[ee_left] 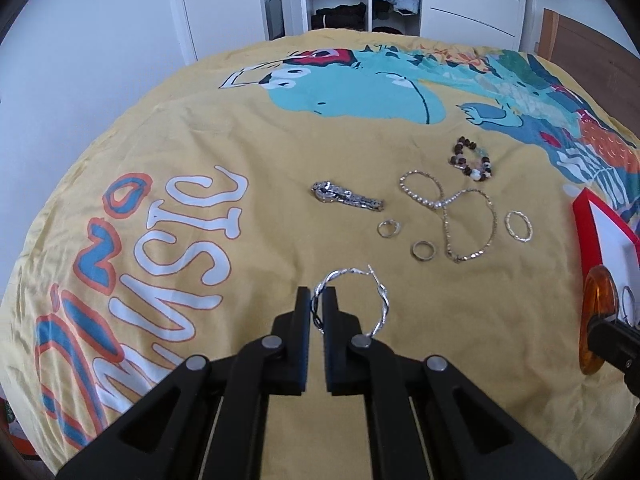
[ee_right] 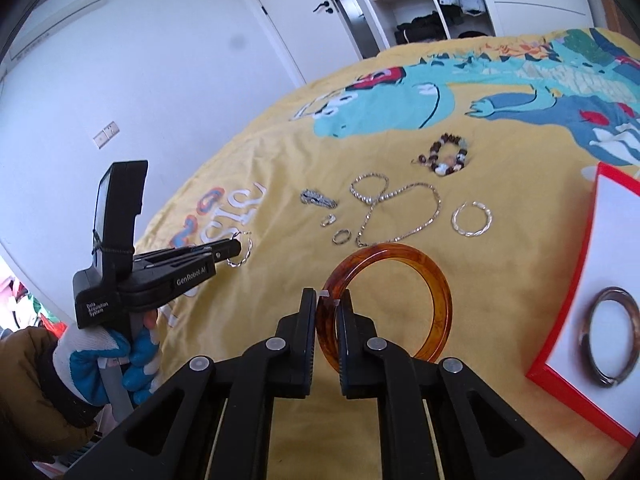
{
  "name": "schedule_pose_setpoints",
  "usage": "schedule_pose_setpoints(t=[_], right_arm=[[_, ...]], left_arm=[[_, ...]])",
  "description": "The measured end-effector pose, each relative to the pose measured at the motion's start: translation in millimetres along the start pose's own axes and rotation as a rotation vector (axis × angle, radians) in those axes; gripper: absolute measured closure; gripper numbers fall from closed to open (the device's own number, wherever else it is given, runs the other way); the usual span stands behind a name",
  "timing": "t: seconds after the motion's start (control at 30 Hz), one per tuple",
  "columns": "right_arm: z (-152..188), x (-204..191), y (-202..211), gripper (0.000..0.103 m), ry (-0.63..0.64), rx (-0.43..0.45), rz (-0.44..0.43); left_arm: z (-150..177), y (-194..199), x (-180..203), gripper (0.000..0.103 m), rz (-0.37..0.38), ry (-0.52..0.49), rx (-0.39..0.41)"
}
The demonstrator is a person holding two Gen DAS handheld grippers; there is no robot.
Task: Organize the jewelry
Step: 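Grasp the twisted hoop earring with left tool while right tool grasps the amber bangle, then carry the hoop earring with left tool while right tool carries amber bangle to box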
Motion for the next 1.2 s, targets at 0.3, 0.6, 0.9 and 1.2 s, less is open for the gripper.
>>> schedule_pose_setpoints(t=[0.3,0.6,0.9,1.2], right_arm=[[-2,48,69,0.094,-0.032,0.061,0.125],[-19,173,119,0.093,-0.07,0.082,0.327],[-30,253,90,0.093,-0.047,-0.003,0.38],[-20,284,48,0.094,-0.019,-0.114,0.368]], left_arm=[[-11,37,84,0.098,0.11,-0.078,0.033],[-16,30,225,0.098,0.281,-0.192,0.006],[-26,-21,334,0.098,0.345,-0.284,-0.045],[-17,-80,357,0.098,0.29,-0.321,-0.101]])
Point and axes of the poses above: each gripper's, at about its wrist camera, not at the fingertips, and y roughly against the way its jaws point, x to its right, z to its underside, the point moved 8 cm from there along -y, roughly the way its jaws point, and after that the axes turned 4 degrees about z, right-handed, at the moved point
